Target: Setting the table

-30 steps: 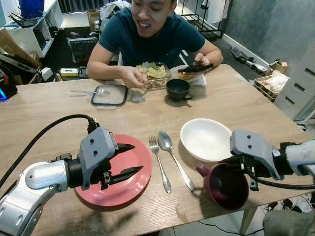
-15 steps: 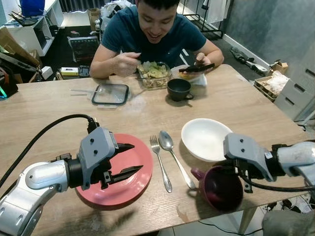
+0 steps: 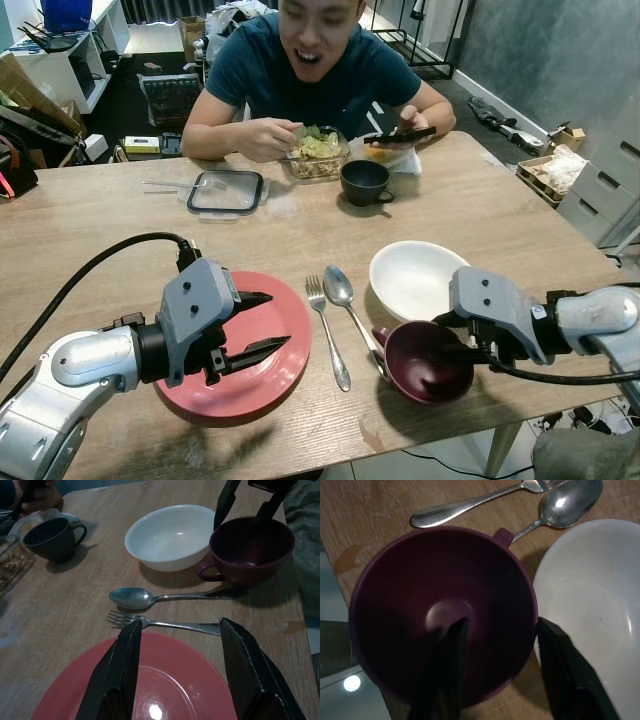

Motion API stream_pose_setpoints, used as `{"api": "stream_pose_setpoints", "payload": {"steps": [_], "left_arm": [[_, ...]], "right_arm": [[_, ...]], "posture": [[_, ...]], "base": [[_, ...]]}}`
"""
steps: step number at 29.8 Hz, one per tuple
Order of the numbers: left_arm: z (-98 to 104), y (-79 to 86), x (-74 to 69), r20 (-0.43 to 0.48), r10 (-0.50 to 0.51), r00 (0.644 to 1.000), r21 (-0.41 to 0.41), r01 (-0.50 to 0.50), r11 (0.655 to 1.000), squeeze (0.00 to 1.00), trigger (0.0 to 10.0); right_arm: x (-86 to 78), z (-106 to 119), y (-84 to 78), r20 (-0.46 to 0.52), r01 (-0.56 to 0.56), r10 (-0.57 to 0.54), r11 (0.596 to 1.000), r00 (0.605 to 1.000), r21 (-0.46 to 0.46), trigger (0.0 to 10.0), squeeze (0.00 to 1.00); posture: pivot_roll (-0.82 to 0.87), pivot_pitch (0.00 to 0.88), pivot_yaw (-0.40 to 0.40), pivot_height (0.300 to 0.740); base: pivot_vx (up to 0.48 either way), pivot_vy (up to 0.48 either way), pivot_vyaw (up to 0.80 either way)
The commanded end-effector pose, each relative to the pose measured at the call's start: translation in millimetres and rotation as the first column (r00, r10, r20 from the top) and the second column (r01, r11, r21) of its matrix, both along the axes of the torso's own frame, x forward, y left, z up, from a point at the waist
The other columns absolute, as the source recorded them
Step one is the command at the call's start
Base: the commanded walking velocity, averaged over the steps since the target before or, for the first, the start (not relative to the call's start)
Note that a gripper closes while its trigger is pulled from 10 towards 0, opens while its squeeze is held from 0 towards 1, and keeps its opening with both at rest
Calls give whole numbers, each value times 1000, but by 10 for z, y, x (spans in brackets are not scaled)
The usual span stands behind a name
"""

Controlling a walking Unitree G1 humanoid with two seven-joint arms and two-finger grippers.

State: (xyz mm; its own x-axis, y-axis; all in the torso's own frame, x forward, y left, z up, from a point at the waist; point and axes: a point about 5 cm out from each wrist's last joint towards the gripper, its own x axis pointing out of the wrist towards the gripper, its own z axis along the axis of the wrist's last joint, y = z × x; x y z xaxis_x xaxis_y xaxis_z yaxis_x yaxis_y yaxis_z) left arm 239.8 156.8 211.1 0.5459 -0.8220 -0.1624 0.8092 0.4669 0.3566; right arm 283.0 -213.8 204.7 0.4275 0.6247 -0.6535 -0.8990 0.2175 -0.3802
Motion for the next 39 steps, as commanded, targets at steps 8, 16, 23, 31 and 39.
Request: {"api": "stream_pose_setpoints", "payload": {"steps": [8,16,23,31,39], "left_arm": [[10,-16,1,-5,-4,1000,-12,4,1000,0,10000],[73,-36,64,5,0,1000,-50,0,999,0,10000],[92,-88,97,11,16,1000,-84,-15,996,0,10000],[131,-132,231,42,128,991,-163,-120,979,0,10000],[265,-182,464,70,293,953,-278,-264,924,0,10000]], "right_arm": [[106,117,60,60,10,-13,999,998,54,10000,851],[229,619,138,140,36,-86,944,986,327,10000,0],[327,805,76,173,109,-219,866,960,489,10000,0],[510,705,1,172,286,-558,636,812,717,10000,0],[650,600,-162,-29,341,-864,167,503,925,10000,0]], "posture": [[-65,4,69,740],[-60,9,71,740],[-55,34,71,740],[-59,24,78,740],[-45,39,81,740]], "base": [[0,0,0],[0,0,0],[0,0,0],[0,0,0],[0,0,0]]}}
